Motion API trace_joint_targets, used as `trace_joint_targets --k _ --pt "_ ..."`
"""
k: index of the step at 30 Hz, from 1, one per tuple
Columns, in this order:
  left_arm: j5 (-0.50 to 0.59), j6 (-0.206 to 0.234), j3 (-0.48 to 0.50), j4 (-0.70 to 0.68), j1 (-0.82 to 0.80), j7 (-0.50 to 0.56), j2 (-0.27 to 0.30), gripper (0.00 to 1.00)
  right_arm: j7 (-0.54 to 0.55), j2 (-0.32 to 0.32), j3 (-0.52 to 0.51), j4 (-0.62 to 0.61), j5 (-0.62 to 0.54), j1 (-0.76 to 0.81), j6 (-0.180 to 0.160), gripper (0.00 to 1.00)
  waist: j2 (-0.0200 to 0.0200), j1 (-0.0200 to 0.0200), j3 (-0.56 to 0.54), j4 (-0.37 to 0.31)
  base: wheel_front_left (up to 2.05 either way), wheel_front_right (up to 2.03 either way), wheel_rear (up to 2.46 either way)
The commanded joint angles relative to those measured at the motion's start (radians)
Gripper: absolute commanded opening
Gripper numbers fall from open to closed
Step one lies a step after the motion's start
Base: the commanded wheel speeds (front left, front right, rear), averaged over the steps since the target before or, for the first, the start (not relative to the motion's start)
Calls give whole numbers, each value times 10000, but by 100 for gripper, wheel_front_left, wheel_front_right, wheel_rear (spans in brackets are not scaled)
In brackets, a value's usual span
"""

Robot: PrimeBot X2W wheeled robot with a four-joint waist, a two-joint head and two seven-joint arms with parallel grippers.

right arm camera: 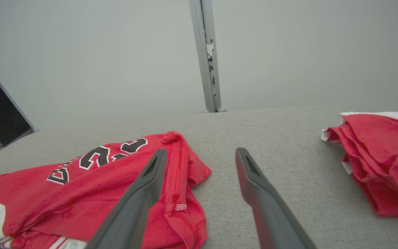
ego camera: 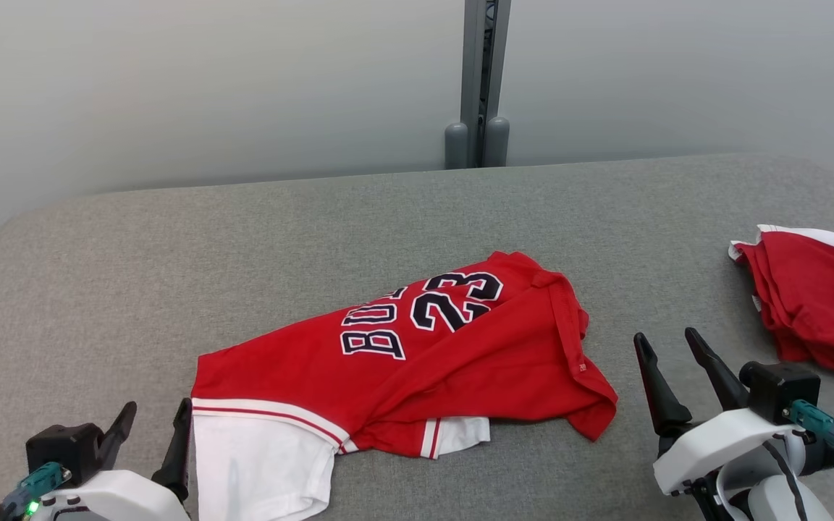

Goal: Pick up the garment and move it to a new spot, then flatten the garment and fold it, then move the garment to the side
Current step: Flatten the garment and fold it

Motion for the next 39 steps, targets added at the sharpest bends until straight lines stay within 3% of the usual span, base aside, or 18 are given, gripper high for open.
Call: trace_joint_targets --k 1,13,24,39 --pt "23 102 138 -51 33 -295 -69 100 -89 -86 -8 -105 -26 140 2 100 0 0 -40 -74 0 0 0" --pt "624 204 830 -304 391 -2520 -751 100 -770 37 -344 -688 -284 798 2 100 0 0 -204 -161 0 0 0" --pt "1265 -356 1276 32 789 -2623 -1578 100 -1087 309 -639 -1324 -1107 1183 2 100 0 0 -365 -38 0 0 0" --pt "1827 -820 1924 74 986 -2627 -1992 100 -1098 422 -873 -1391 -1484 1302 2 100 0 0 -409 9 0 0 0"
